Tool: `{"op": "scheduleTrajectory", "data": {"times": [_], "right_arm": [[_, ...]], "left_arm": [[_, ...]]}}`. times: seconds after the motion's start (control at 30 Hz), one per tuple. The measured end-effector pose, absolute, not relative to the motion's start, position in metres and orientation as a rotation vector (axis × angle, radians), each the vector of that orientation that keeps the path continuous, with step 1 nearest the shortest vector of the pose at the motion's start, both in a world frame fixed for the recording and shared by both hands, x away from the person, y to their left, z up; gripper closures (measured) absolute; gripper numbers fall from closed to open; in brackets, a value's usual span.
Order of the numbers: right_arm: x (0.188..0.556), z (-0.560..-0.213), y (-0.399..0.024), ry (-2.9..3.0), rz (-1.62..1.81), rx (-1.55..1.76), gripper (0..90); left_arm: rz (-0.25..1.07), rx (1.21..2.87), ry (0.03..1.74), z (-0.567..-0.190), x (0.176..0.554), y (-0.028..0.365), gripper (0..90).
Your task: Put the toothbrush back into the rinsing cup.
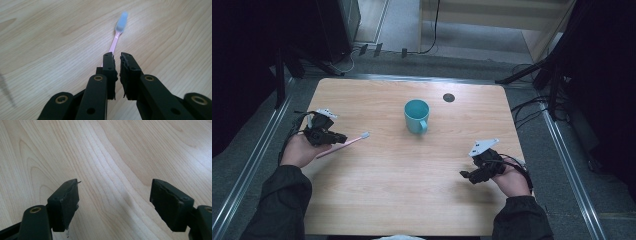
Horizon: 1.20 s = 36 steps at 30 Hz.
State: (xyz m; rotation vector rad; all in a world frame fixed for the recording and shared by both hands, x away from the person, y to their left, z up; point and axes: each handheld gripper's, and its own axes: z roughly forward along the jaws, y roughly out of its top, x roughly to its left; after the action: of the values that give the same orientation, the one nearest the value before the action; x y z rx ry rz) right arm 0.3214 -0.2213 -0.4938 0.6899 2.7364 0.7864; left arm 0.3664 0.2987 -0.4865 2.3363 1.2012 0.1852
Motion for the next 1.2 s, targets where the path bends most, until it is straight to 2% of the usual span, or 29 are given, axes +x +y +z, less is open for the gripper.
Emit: {"op": "scheduleTrajectory", "data": {"times": [0.23, 0.67, 1.2], "right_arm": [[0.32, -0.495, -0.22, 2.747, 0.776, 0.697, 23.7], [0.321, -0.496, -0.221, 2.755, 0.771, 0.696, 23.8], [0.321, -0.496, -0.222, 2.753, 0.774, 0.695, 23.7]], "left_arm": [[0.187, 2.475, 1.164, -0.481, 0.367, 0.295, 75.5], [0.091, 2.725, 1.142, -0.487, 0.39, 0.288, 73.6], [0.034, 2.792, 1.118, -0.498, 0.402, 0.28, 72.5]]}}
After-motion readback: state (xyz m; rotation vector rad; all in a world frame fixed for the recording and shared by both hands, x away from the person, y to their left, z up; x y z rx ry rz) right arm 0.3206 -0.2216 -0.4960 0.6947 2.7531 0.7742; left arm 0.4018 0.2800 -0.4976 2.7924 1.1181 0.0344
